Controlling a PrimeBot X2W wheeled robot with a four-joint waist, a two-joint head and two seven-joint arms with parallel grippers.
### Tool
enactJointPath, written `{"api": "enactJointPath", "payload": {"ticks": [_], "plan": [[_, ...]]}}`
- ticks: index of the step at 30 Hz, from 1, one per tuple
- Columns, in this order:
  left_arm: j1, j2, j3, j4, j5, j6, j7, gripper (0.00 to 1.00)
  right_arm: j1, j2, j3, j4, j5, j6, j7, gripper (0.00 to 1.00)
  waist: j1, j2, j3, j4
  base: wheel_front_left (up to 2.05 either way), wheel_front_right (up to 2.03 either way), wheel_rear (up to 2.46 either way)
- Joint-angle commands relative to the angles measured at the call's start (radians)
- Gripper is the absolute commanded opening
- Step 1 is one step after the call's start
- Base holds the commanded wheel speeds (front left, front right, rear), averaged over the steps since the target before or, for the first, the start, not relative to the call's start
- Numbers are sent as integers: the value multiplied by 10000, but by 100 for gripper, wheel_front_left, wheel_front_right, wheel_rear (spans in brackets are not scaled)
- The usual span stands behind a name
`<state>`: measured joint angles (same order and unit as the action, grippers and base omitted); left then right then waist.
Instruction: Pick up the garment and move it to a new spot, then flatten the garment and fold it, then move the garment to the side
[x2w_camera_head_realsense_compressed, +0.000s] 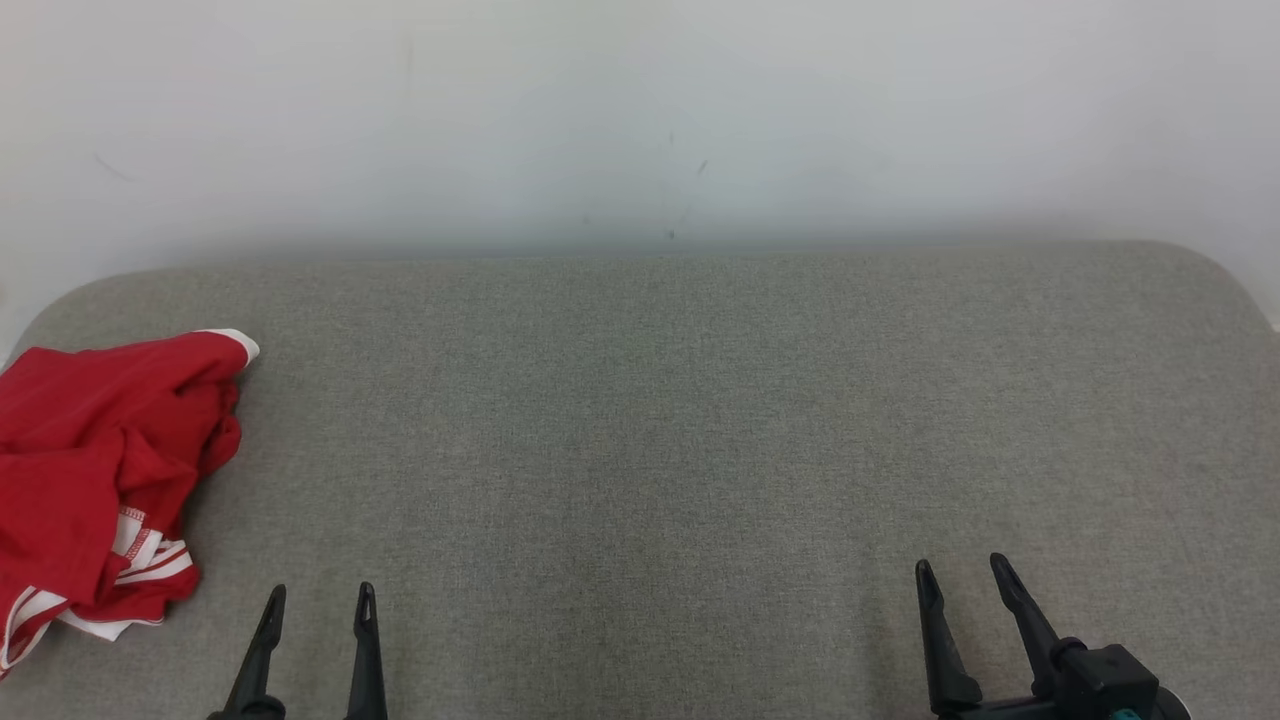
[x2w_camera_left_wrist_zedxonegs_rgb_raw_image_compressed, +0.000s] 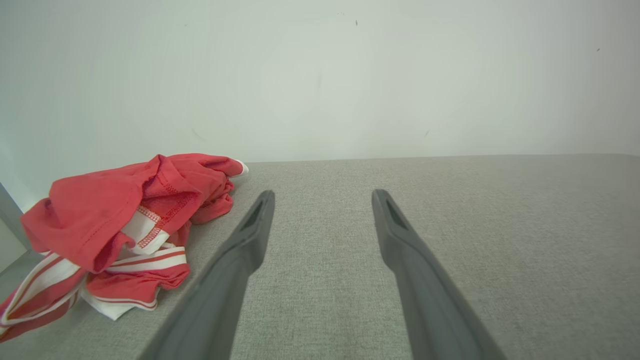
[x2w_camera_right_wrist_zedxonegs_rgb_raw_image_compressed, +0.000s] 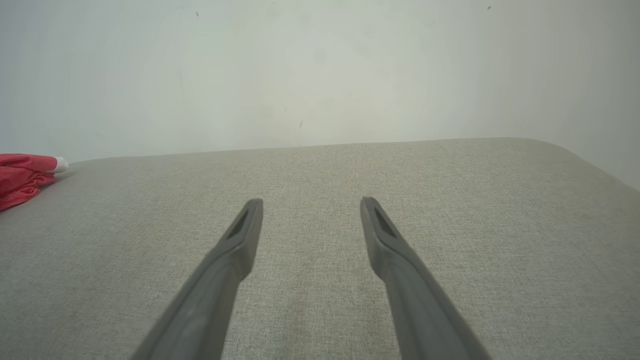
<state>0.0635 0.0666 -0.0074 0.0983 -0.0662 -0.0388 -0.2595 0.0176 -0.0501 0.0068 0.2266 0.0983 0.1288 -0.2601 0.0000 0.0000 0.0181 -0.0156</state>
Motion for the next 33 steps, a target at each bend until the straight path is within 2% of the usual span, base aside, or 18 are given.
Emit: {"api": "enactJointPath", "payload": {"ticks": [1,16,27,33], "plan": [[154,-43,49,20,121,-42,-79,100,58,0,-18,1,-161,36,-75,100,0,0,7,-4,0,0,0],[108,-162,550,205,-510,-641,-58,100,50,0,-44,90,628,36,-55,100,0,0,3,-6,0,0,0],[102,-165,534,241,-756,-669,-58,100,84,0,9,118,696,35,-54,100,0,0,-23,27,0,0,0],[31,-165,576,317,-823,-622,-58,100,152,0,25,150,775,35,-54,100,0,0,-53,271,0,0,0]]}}
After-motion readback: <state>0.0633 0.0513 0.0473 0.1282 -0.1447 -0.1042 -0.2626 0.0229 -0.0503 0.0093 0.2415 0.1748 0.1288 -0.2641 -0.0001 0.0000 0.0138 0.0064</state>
